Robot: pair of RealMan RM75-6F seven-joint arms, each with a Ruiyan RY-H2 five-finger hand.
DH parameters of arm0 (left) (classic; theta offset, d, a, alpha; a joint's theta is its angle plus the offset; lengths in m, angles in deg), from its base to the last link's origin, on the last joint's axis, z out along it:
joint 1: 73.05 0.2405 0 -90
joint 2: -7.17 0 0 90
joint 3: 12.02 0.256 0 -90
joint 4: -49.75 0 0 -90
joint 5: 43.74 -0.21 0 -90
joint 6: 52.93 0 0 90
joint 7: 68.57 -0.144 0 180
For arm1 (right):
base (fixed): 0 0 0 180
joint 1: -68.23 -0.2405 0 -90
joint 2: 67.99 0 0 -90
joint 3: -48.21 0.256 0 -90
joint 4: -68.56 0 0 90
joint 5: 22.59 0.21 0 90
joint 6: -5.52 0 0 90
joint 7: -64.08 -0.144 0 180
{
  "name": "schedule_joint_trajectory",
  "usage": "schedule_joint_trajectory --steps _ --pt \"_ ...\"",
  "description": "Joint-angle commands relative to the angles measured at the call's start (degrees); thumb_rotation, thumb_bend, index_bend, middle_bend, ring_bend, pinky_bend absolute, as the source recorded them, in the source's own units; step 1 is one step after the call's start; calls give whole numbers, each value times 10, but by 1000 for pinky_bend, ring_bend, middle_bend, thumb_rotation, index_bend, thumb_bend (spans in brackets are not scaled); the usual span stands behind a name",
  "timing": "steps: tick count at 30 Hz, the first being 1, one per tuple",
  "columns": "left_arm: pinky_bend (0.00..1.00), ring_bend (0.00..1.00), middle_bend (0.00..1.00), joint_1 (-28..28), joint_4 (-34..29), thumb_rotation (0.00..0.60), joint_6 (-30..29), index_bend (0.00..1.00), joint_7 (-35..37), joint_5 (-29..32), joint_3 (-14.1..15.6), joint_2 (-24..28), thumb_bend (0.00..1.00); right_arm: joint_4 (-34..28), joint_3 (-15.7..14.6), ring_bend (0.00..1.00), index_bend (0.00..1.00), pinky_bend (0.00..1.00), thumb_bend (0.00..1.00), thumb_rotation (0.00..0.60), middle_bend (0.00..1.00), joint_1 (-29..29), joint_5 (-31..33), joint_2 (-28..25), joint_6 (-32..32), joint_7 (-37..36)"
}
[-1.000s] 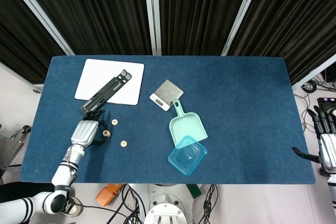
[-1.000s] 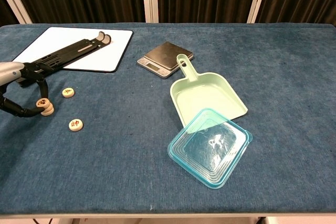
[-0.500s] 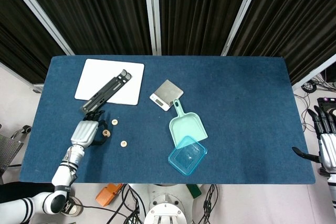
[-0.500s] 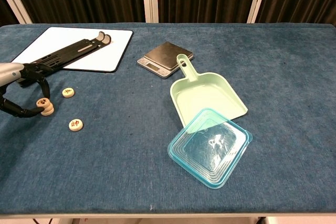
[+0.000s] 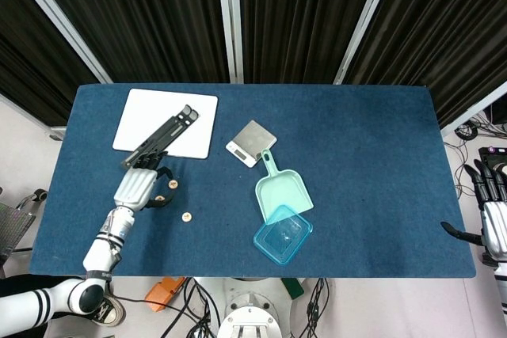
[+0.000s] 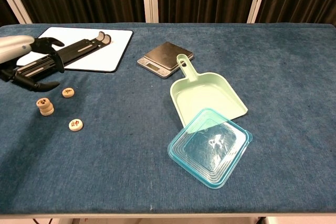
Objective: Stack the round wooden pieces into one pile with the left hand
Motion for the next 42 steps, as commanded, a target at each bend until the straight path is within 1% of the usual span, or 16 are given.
schedule_joint_trajectory --steps 1,3,5,8,9,11,15,22,29,42 --pt "12 0 28 -39 6 509 29 413 -60 69 -28 -16 321 2 0 0 0 26 31 600 20 0 -1 0 1 -2" --pt "12 0 28 -53 11 508 35 414 -91 103 -30 -24 319 5 0 0 0 26 30 600 20 -1 0 0 1 -6" --pt "13 0 28 -63 17 511 36 414 -118 135 -30 -31 297 7 0 0 0 26 31 600 20 -2 1 0 3 -9" --pt "12 0 28 -71 27 583 34 414 -142 167 -28 -39 228 12 0 0 0 26 31 600 20 -3 1 2 7 -11" --pt "12 0 28 -74 32 598 33 414 -148 179 -27 -42 212 13 0 0 0 26 31 600 20 -4 1 2 8 -12" --pt "12 0 28 -79 39 600 34 414 -154 195 -27 -46 192 15 0 0 0 26 31 600 20 -5 2 4 9 -14" --pt "12 0 28 -89 49 600 40 416 -162 218 -26 -50 185 16 1 0 0 26 30 600 20 -5 3 5 10 -14" --pt "12 0 28 -106 65 600 53 441 -167 246 -23 -59 224 14 1 0 0 26 31 600 20 -6 5 5 11 -12" --pt "12 0 29 -116 83 600 62 460 -162 260 -18 -65 267 13 1 0 0 26 31 600 20 -5 7 4 10 -10" --pt "12 0 29 -118 91 600 62 467 -145 262 -6 -64 272 12 2 0 0 26 31 600 20 -7 9 4 13 -8"
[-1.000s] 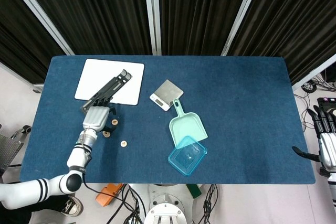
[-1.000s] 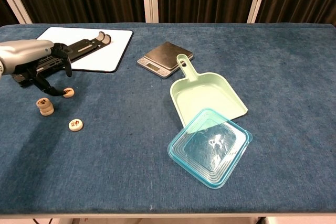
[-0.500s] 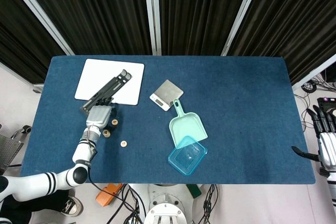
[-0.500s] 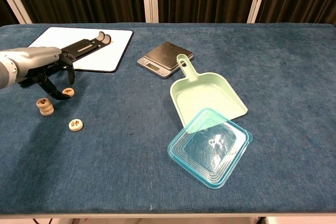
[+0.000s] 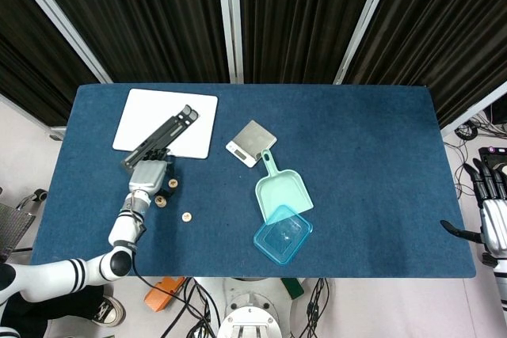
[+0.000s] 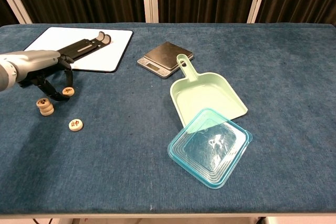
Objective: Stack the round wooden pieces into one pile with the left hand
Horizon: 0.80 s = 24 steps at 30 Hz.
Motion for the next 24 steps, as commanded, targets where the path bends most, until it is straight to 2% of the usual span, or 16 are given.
schedule_joint_trajectory --steps 1,8,11,18,24 --pt "12 0 29 -1 3 600 2 475 2 2 2 0 273 -1 0 0 0 26 31 600 20 0 0 0 0 1" --pt "13 0 60 -3 11 600 -2 563 15 -11 2 -4 329 -3 0 0 0 26 30 600 20 0 1 0 0 2" --pt "12 0 64 -1 3 600 -10 568 24 -23 -1 2 334 -4 0 0 0 26 31 600 20 0 1 -1 -1 3" --pt "12 0 64 18 -74 600 -37 568 57 -63 -7 62 335 -7 1 0 0 25 31 600 20 0 -3 -3 -3 6" --pt "12 0 64 50 -148 600 -55 567 76 -106 21 122 339 -6 0 0 0 25 31 600 20 -1 -4 -2 -2 4"
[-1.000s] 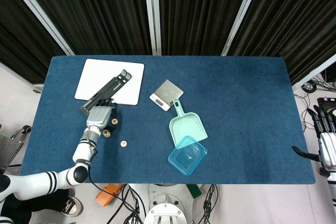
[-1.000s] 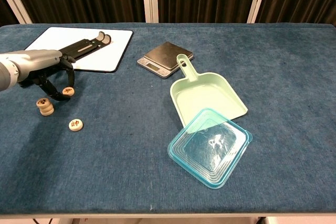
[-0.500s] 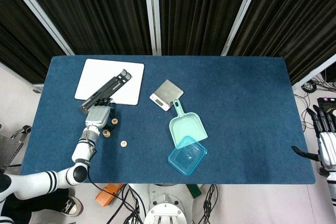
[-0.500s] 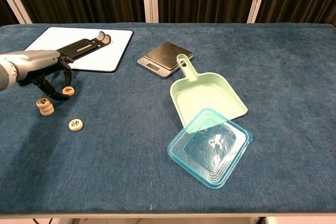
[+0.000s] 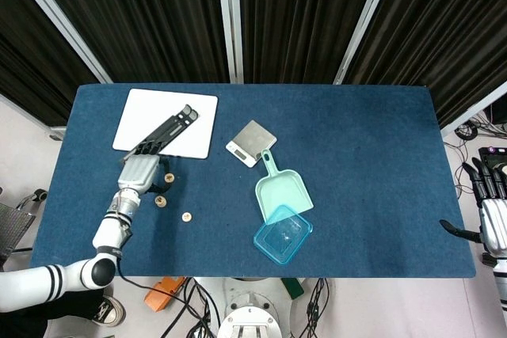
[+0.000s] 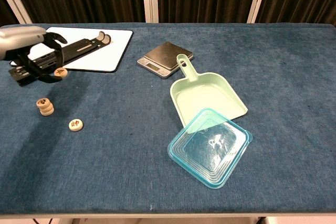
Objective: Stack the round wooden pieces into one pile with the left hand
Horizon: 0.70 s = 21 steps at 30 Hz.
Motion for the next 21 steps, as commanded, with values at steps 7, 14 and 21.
schedule_joint_trajectory --steps 7,14,21 --pt "12 0 64 46 -58 600 -20 563 24 -50 54 39 336 2 -1 0 0 24 30 600 20 -3 -3 3 4 1" --pt "12 0 64 51 -48 600 -16 553 37 -58 57 27 332 -4 -1 0 0 22 30 600 20 -2 -7 0 -1 5" --pt "12 0 64 49 -38 600 -10 544 34 -48 54 24 328 -5 -4 0 0 21 31 600 20 1 -4 2 -2 5"
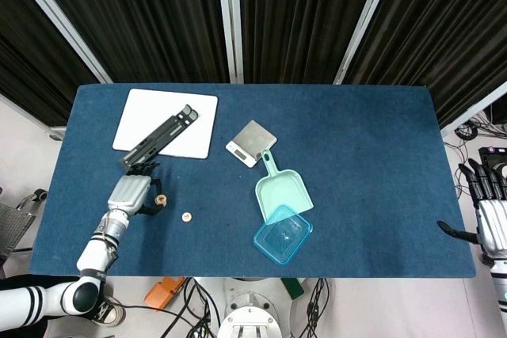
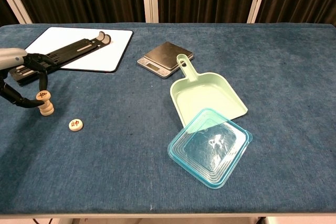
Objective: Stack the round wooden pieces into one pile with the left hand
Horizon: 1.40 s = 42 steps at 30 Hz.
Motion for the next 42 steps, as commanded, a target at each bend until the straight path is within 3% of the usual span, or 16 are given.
schedule_joint_trajectory --steps 1,42 --pt "12 0 64 0 3 600 2 541 -2 4 0 -1 327 0 0 0 0 21 31 600 20 1 0 0 -1 -1" --pt "13 0 43 -3 10 600 12 459 -11 24 1 -3 299 -3 1 0 0 19 31 600 20 1 3 -2 0 3"
